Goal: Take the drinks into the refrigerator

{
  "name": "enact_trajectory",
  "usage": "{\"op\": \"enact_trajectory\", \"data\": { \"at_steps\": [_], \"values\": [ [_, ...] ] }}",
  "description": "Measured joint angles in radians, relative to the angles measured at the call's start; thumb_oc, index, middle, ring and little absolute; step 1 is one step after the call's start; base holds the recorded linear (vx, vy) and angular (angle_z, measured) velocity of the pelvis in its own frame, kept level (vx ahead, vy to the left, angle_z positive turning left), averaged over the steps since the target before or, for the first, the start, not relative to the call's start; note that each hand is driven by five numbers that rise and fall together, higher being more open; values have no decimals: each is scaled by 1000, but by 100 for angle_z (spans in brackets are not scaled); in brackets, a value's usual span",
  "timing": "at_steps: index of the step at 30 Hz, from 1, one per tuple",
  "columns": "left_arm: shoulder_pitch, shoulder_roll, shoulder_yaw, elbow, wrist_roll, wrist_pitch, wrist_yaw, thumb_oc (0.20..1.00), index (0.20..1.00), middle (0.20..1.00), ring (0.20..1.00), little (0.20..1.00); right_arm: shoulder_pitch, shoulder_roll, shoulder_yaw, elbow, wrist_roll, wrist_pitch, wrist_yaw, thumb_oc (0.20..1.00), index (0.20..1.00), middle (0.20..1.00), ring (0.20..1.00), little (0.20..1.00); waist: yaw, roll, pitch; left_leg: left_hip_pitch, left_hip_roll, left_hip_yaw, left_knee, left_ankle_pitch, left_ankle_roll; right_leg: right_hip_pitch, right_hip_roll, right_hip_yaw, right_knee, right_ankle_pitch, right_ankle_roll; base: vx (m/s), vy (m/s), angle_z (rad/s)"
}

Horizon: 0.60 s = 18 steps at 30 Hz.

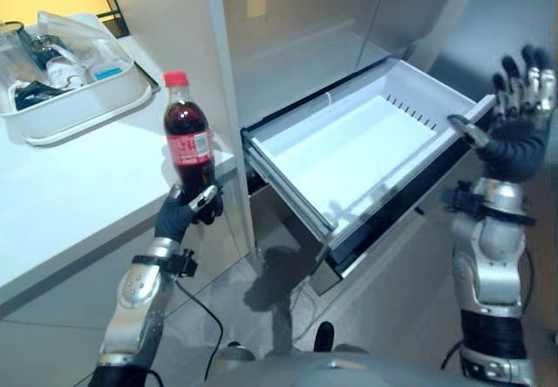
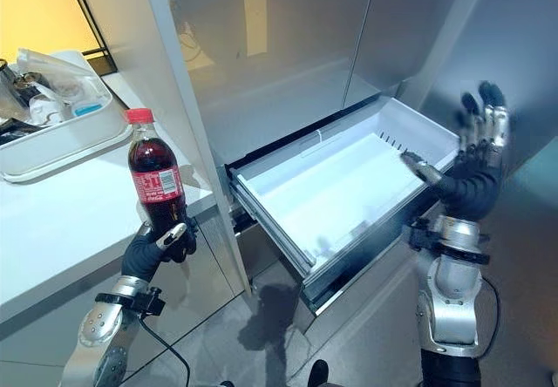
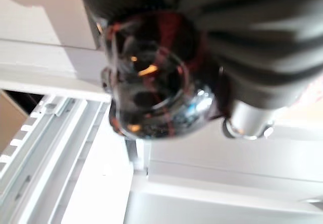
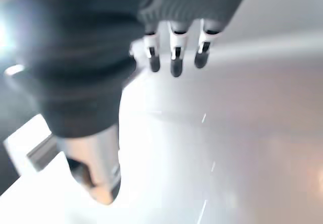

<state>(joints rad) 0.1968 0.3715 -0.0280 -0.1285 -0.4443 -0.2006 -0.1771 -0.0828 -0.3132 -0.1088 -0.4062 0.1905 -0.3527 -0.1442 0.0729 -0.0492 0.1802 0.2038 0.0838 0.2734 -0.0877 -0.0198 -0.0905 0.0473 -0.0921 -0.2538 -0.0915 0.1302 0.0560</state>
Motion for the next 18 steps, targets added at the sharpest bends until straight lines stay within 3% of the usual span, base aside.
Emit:
{"op": "enact_trajectory", "data": {
  "at_steps": [7, 10, 14, 15, 18],
  "values": [
    [-2, 43, -39, 2, 30, -1, -37, 200, 200, 200, 200, 200, -74, -173, 172, 16, 22, 18, 164, 1000, 1000, 1000, 1000, 1000, 2, -2, -1, 3, 1, 0, 0, 0, 0, 2, 1, 0, 0, 0, 0, 0, 0, 0],
    [-28, 93, -101, 5, 41, -1, -68, 200, 200, 200, 200, 200, -135, -286, 298, 192, 72, 70, 256, 1000, 1000, 1000, 1000, 1000, 26, -12, -8, 11, 2, 0, 0, 0, 0, 10, 1, 0, 0, 0, 0, 0, 0, 0],
    [-61, 130, -180, 4, 39, -3, -122, 200, 200, 200, 200, 200, -187, -291, 420, 404, 196, 132, 367, 1000, 1000, 1000, 1000, 1000, 59, -23, -15, 12, 2, -2, 0, 0, 0, 13, 0, -3, 0, 0, 0, 0, 0, 0],
    [-69, 146, -214, 5, 39, -3, -130, 200, 200, 200, 200, 200, -224, -279, 501, 487, 239, 147, 401, 1000, 1000, 1000, 1000, 1000, 59, -25, -16, 14, 1, -2, 0, 0, 0, 15, 0, -3, 0, -1, 0, 0, 0, 0],
    [-92, 161, -263, 18, 45, -3, -148, 200, 200, 200, 200, 200, -253, -247, 585, 553, 268, 180, 454, 1000, 1000, 1000, 1000, 1000, 67, -24, -16, 13, 2, -3, 0, 0, 0, 14, -1, -4, 0, -1, 0, 0, 0, 0]
  ]
}}
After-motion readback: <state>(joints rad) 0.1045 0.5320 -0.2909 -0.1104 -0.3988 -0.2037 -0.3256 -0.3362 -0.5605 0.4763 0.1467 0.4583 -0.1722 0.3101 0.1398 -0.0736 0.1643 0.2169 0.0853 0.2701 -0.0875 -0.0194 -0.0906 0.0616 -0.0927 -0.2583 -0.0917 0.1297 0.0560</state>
